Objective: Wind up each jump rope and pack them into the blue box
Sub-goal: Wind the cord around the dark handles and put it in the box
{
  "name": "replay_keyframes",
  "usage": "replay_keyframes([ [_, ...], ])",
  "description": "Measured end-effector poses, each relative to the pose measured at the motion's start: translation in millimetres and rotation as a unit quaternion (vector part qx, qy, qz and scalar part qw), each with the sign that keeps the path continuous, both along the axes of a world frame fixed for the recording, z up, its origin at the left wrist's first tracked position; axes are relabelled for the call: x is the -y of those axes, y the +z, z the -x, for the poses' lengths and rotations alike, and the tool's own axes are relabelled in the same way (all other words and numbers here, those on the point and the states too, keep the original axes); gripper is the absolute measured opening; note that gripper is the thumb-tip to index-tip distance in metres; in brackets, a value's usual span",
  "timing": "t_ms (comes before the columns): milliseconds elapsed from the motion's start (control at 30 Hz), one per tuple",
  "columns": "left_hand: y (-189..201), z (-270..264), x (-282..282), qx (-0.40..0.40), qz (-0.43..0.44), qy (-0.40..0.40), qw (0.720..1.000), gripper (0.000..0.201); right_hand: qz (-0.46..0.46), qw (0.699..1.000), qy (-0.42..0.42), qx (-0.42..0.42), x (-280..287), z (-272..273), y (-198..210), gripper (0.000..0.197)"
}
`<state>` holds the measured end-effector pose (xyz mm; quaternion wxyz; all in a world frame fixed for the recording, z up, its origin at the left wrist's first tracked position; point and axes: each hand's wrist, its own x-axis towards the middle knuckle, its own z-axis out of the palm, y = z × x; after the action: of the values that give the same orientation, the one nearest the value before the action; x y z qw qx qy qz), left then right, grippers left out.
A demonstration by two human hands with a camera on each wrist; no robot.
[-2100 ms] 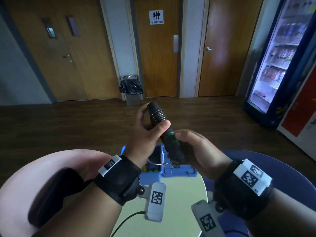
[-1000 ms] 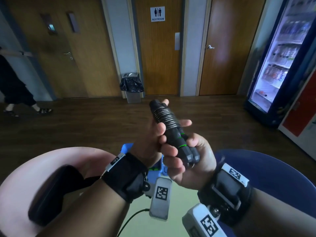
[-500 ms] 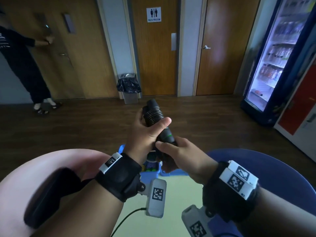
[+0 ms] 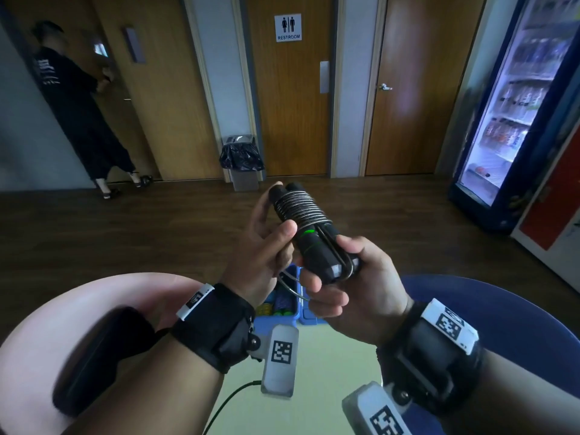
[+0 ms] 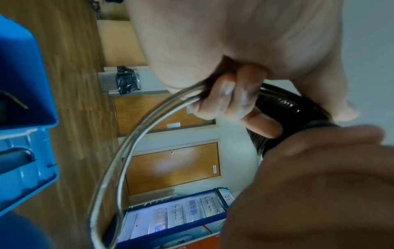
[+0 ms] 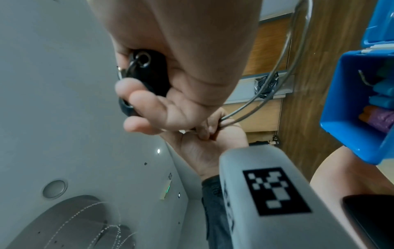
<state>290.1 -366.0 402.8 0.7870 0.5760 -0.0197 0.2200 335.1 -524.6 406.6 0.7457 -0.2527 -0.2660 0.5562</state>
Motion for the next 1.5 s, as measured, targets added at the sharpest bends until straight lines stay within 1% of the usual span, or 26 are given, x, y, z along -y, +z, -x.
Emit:
replay_keyframes([
  [67, 1, 1, 8, 0.009, 0.009, -0.004, 1.000, 0.088, -0.037, 0.998, 0.039, -0.018, -3, 1, -2, 0.045],
  [100, 2, 2, 12, 0.003, 0.005, -0.011, 1.000, 0.091, -0.053, 0.996, 0.059, -0.031, -5, 3, -3, 0.047],
  [200, -1, -2, 18, -0.020, 0.041, -0.059, 0.997, 0.084, -0.083, 0.986, 0.109, -0.100, -10, 7, -9, 0.047],
  [233, -1, -3, 19, -0.024, 0.053, -0.064, 0.996, 0.080, -0.081, 0.984, 0.120, -0.108, -10, 6, -10, 0.047],
  [267, -1, -3, 19, -0.027, 0.057, -0.060, 0.996, 0.077, -0.066, 0.986, 0.122, -0.095, -9, 5, -11, 0.047],
  [300, 0, -3, 18, -0.029, 0.058, -0.052, 0.997, 0.077, -0.032, 0.991, 0.115, -0.061, -8, 2, -10, 0.049],
  [333, 1, -2, 18, -0.033, 0.060, -0.042, 0.997, 0.083, 0.024, 0.995, 0.093, -0.009, -7, 0, -8, 0.052],
  [367, 3, -2, 17, -0.038, 0.060, -0.025, 0.997, 0.090, 0.091, 0.993, 0.056, 0.049, -5, -2, -5, 0.054],
  [433, 4, -4, 13, -0.042, 0.023, 0.057, 0.997, 0.091, 0.211, 0.964, -0.049, 0.152, -2, -3, 2, 0.048],
  [467, 4, -5, 10, -0.044, -0.008, 0.101, 0.994, 0.090, 0.241, 0.947, -0.100, 0.187, -1, -4, 4, 0.045],
  [500, 5, -6, 8, -0.051, -0.035, 0.131, 0.989, 0.093, 0.254, 0.931, -0.137, 0.222, -1, -4, 6, 0.042],
  [567, 6, -6, 9, -0.072, -0.077, 0.151, 0.983, 0.103, 0.267, 0.895, -0.177, 0.311, -2, -3, 8, 0.041],
  [633, 3, -6, 12, -0.076, -0.088, 0.146, 0.982, 0.109, 0.275, 0.858, -0.191, 0.391, -4, 1, 11, 0.022],
  [667, 3, -5, 14, -0.075, -0.081, 0.143, 0.984, 0.110, 0.277, 0.846, -0.198, 0.411, -6, 3, 11, 0.013],
  [700, 3, -5, 15, -0.074, -0.071, 0.139, 0.985, 0.110, 0.276, 0.842, -0.206, 0.416, -7, 4, 9, 0.008],
  [767, 4, -4, 15, -0.063, -0.071, 0.125, 0.988, 0.110, 0.266, 0.852, -0.230, 0.389, -7, 6, 8, 0.007],
  [800, 4, -3, 13, -0.058, -0.082, 0.118, 0.988, 0.112, 0.260, 0.857, -0.244, 0.372, -7, 7, 8, 0.013],
  [867, 7, 0, 9, -0.052, -0.106, 0.106, 0.987, 0.114, 0.258, 0.865, -0.257, 0.346, -4, 7, 9, 0.032],
  [900, 9, 3, 7, -0.048, -0.112, 0.094, 0.988, 0.116, 0.250, 0.872, -0.257, 0.332, -3, 8, 10, 0.036],
  [967, 12, 6, 3, -0.039, -0.106, 0.064, 0.992, 0.118, 0.221, 0.896, -0.250, 0.293, -2, 9, 11, 0.034],
  [1033, 13, 7, -2, -0.031, -0.092, 0.044, 0.994, 0.116, 0.191, 0.917, -0.243, 0.252, -1, 10, 11, 0.033],
  [1133, 11, 8, -8, -0.016, -0.090, 0.016, 0.996, 0.116, 0.164, 0.939, -0.220, 0.206, 0, 9, 10, 0.040],
  [1233, 10, 11, -11, -0.007, -0.079, -0.011, 0.997, 0.116, 0.139, 0.961, -0.185, 0.155, 3, 9, 11, 0.043],
  [1367, 6, 15, -17, -0.015, -0.108, -0.035, 0.993, 0.111, 0.108, 0.979, -0.138, 0.108, 5, 6, 9, 0.049],
  [1500, 5, 18, -22, -0.006, -0.138, -0.051, 0.989, 0.110, 0.111, 0.983, -0.112, 0.097, 10, 1, 10, 0.047],
])
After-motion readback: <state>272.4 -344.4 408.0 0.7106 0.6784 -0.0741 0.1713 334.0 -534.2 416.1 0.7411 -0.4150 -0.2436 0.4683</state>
